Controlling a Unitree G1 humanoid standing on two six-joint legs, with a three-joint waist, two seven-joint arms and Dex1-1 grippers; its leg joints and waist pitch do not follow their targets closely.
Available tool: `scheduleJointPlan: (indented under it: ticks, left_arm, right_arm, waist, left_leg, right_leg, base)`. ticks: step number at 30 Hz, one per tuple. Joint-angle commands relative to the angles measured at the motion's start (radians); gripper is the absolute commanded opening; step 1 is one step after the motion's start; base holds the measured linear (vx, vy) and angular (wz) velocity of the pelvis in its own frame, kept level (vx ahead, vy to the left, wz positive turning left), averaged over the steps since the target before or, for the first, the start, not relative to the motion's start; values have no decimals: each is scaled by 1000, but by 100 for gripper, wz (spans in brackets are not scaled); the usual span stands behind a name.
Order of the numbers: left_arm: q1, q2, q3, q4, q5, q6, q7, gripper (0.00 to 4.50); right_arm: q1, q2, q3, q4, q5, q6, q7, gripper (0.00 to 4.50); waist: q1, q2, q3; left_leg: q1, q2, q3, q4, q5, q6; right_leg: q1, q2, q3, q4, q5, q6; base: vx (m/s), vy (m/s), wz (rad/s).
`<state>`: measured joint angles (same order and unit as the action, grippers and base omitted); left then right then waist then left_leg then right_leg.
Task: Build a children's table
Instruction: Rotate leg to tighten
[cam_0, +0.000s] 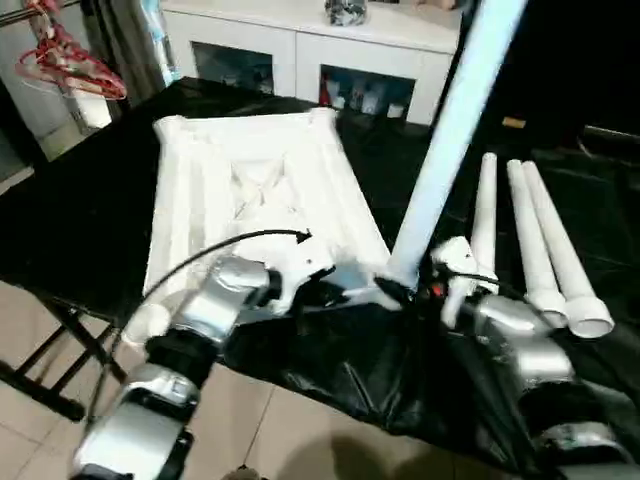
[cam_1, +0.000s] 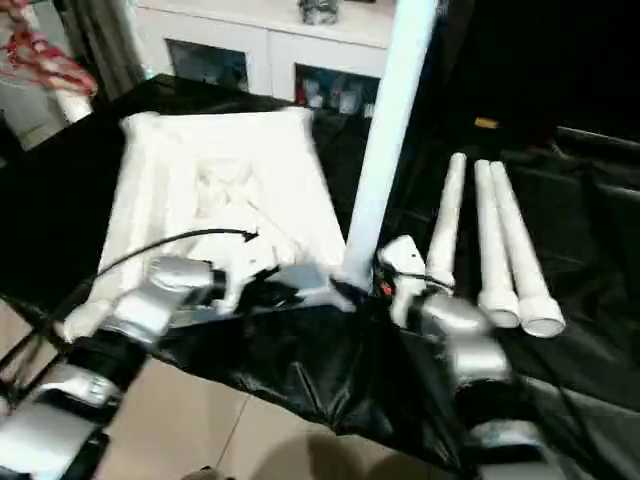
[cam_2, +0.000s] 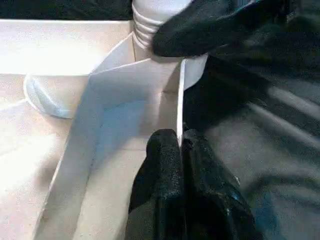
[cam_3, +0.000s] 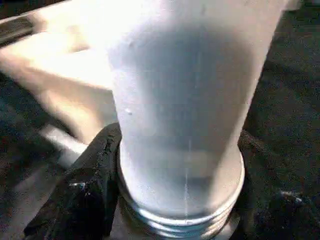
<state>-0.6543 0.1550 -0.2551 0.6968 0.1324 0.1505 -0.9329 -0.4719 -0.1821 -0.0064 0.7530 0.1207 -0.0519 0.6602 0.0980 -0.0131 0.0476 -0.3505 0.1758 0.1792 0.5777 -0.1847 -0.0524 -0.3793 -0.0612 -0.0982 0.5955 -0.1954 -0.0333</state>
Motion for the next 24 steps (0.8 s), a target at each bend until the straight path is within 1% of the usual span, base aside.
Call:
scheduleJointPlan:
  ticks: [1,2,3,4,5,6,7,8,9,10,11,12,13,14,15,16,17,18,19,20,21,22,23,24]
  left_arm:
    - [-34,-73,-10,0,-14,1,71,0]
    - [-39,-91,-9,4,-13,13,94,0]
    - [-47,-109,-20,11,-5,15,111,0]
    - [-52,-120,-27,15,-3,12,112,0]
    - [-55,-126,-29,18,-3,8,112,0]
    - [-58,-126,-31,19,-1,0,113,0]
    - [-59,-125,-32,20,1,-6,115,0]
    - [-61,-118,-38,22,7,-12,100,0]
    - [-63,-111,-44,25,13,-22,87,0]
    - [-63,-108,-43,24,10,-25,74,0]
    - [-62,-107,-42,23,8,-25,69,0]
    - [-62,-106,-41,21,4,-24,61,0]
    - [-61,-100,-39,20,-4,-29,42,0]
    - [-60,-94,-38,18,-12,-33,24,0]
    - [-57,-86,-36,16,-21,-41,0,0]
    - [-55,-83,-34,13,-27,-40,-10,0]
    - [-44,-72,-29,0,-48,-38,-51,0]
    - [-36,-62,-29,-12,-59,-41,-77,0]
    - [-32,-57,-29,-18,-65,-41,-91,0]
    - [-26,-47,-31,-27,-71,-43,-112,0]
    - [-23,-41,-32,-32,-75,-44,-125,0]
    - [-15,-20,-40,-42,-75,-56,-161,0]
    - [-13,-15,-42,-44,-75,-59,-169,0]
    - [-12,5,-43,-43,-75,-64,-203,0]
  right_arm:
    - [11,60,55,73,-56,36,-73,270]
    - [-4,81,46,88,-61,42,-131,270]
    - [-21,106,45,94,-72,38,-177,270]
    - [-30,119,41,93,-72,27,-192,270]
    - [-34,128,36,92,-66,19,-195,270]
    - [-35,129,34,89,-65,16,-196,326]
    - [-36,128,33,87,-65,15,-197,340]
    - [-35,120,41,82,-72,7,-184,342]
    - [-37,112,47,85,-76,-2,-172,350]
    - [-40,104,49,86,-76,-1,-162,350]
    - [-40,101,50,85,-76,-1,-157,367]
    - [-41,95,52,83,-77,-2,-149,380]
    - [-43,73,56,76,-79,-6,-123,380]
    - [-43,55,59,68,-78,-9,-95,380]
    - [-42,34,61,59,-69,-14,-48,380]
    - [-39,25,61,52,-65,-15,-26,380]
    - [-26,-1,63,29,-47,-15,47,380]
    - [-15,-17,67,12,-35,-16,98,380]
    - [-9,-24,69,4,-29,-18,125,380]
    - [0,-35,72,-10,-19,-16,169,380]
    - [5,-42,74,-18,-14,-14,195,380]
    - [17,-62,83,-37,0,-9,264,380]
    - [19,-66,86,-41,3,-8,279,380]
    - [23,-88,99,-54,16,3,346,380]
  waist:
    - [-3,-9,-42]
    - [-7,-5,-43]
    - [-6,3,-43]
    - [-11,-2,-42]
    - [-8,6,-44]
    - [-8,4,-45]
    - [-8,2,-46]
    - [-7,2,-47]
    - [-7,9,-48]
    - [-8,9,-49]
    - [-7,8,-50]
    - [-7,8,-49]
    - [-7,11,-50]
    - [-7,10,-51]
    - [-4,7,-54]
    - [-2,8,-54]
    - [-1,3,-56]
    - [2,2,-58]
    - [4,1,-59]
    - [7,4,-60]
    - [8,3,-60]
    - [10,4,-62]
    - [10,3,-62]
    - [13,4,-61]
  left_leg:
    - [9,67,-31,-75,-256,26]
    - [12,65,-31,-75,-277,23]
    - [13,64,-32,-74,-283,24]
    - [11,64,-32,-75,-287,25]
    - [10,64,-34,-75,-287,24]
    - [9,65,-33,-76,-285,29]
    - [7,65,-33,-76,-281,30]
    - [7,67,-32,-77,-272,35]
    - [6,67,-31,-76,-270,35]
    - [5,67,-31,-76,-262,37]
    - [3,67,-29,-74,-250,44]
    - [3,66,-28,-73,-243,47]
    - [3,66,-28,-72,-233,52]
    - [4,65,-26,-70,-231,55]
    - [2,64,-23,-66,-205,71]
    - [1,64,-22,-65,-192,78]
    - [-1,65,-22,-63,-166,91]
    - [-4,65,-22,-61,-151,99]
    - [-5,65,-21,-60,-135,109]
    - [-8,68,-22,-58,-111,124]
    - [-12,68,-22,-58,-101,135]
    - [-9,71,-22,-57,-99,144]
    - [-10,70,-21,-55,-94,147]
    - [-9,70,-20,-54,-98,154]
  right_leg:
    - [31,-117,62,-105,-474,-132]
    - [28,-118,65,-113,-503,-116]
    - [28,-118,64,-114,-505,-115]
    - [26,-115,64,-116,-504,-110]
    - [29,-117,64,-114,-497,-109]
    - [29,-116,65,-114,-475,-110]
    - [30,-115,66,-112,-460,-113]
    - [31,-115,67,-108,-431,-123]
    - [30,-113,68,-106,-402,-132]
    - [34,-113,68,-101,-364,-145]
    - [36,-113,69,-97,-335,-157]
    - [36,-113,69,-96,-325,-161]
    - [38,-111,69,-94,-310,-169]
    - [37,-111,69,-95,-302,-173]
    - [41,-111,70,-89,-264,-183]
    - [41,-112,70,-88,-249,-187]
    - [44,-111,69,-82,-216,-196]
    - [48,-111,68,-78,-194,-199]
    - [49,-111,69,-74,-168,-204]
    - [48,-111,69,-67,-116,-214]
    - [52,-108,66,-62,-85,-220]
    - [50,-109,64,-60,-70,-227]
    - [51,-108,64,-59,-62,-229]
    - [50,-107,63,-61,-66,-231]
  base:
    - [0,0,0]
    - [0,0,0]
    - [0,0,0]
    - [0,0,0]
    - [0,0,0]
    - [0,0,0]
    - [0,0,0]
    - [0,0,0]
    - [0,0,0]
    - [0,0,0]
    - [0,0,0]
    - [0,0,0]
    - [0,0,0]
    - [0,0,0]
    - [0,0,0]
    - [0,0,0]
    - [0,0,0]
    - [0,0,0]
    - [0,0,0]
    - [0,0,0]
    - [0,0,0]
    - [0,0,0]
    - [0,0,0]
    - [0,0,0]
